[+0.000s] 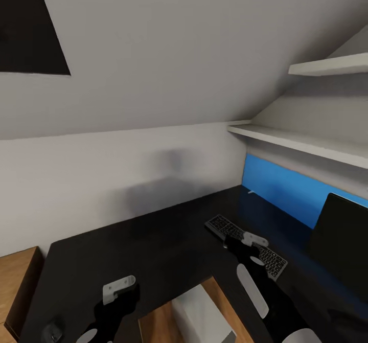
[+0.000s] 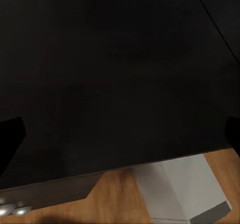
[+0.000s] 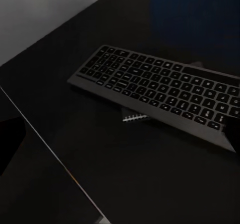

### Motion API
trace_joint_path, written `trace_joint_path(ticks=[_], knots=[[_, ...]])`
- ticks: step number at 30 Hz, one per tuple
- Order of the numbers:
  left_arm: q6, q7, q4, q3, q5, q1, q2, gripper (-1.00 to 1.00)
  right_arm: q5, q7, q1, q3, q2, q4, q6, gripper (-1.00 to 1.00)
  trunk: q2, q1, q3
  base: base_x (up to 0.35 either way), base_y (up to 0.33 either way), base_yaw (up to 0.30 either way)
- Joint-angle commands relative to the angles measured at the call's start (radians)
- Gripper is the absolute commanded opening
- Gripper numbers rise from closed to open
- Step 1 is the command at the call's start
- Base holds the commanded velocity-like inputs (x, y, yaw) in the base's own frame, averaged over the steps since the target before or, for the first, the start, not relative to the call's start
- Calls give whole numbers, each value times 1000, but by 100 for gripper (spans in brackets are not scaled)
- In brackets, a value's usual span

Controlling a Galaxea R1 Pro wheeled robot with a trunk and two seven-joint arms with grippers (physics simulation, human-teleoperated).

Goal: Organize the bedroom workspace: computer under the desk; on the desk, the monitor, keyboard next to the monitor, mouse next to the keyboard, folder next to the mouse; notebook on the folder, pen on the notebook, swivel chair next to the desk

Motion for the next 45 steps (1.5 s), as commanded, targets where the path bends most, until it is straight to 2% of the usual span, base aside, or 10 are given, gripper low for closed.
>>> trace_joint_path(ticks=[1,9,17,20,28,29,34,40,43,45], knots=[[3,9,-1,-1,10,0,0,100,-5,-7,0,8,-1,-1,3,100,-1,0,0,0,0,-16],[2,7,-1,-10,10,0,0,100,-3,-7,0,84,-3,-1,2,100,-1,0,0,44,0,-4],[1,7,-1,-11,9,0,0,100,0,-6,-1,81,-6,9,5,100,-1,0,0,102,0,0],[0,7,-1,-13,9,0,0,100,1,-6,-16,78,-9,79,6,100,-1,0,0,48,0,0],[-1,7,-1,-13,9,0,0,100,0,3,-264,77,-15,390,3,100,-1,0,0,230,0,0],[-1,7,-1,-14,9,0,0,100,-1,22,-339,77,-24,483,-1,100,-1,0,0,75,0,0],[-3,7,-2,-15,9,0,0,100,-6,84,-460,77,-47,634,-18,100,-1,0,0,40,0,0],[-3,6,-4,-16,9,0,0,100,-13,119,-520,66,-73,736,-29,100,-1,0,0,39,0,0],[-1,6,-4,-22,10,0,0,100,-17,123,-528,12,-78,787,-38,100,-1,0,0,228,0,0],[0,6,-4,-23,10,0,0,100,-17,125,-529,0,-78,803,-43,100,-1,0,0,150,0,0]])
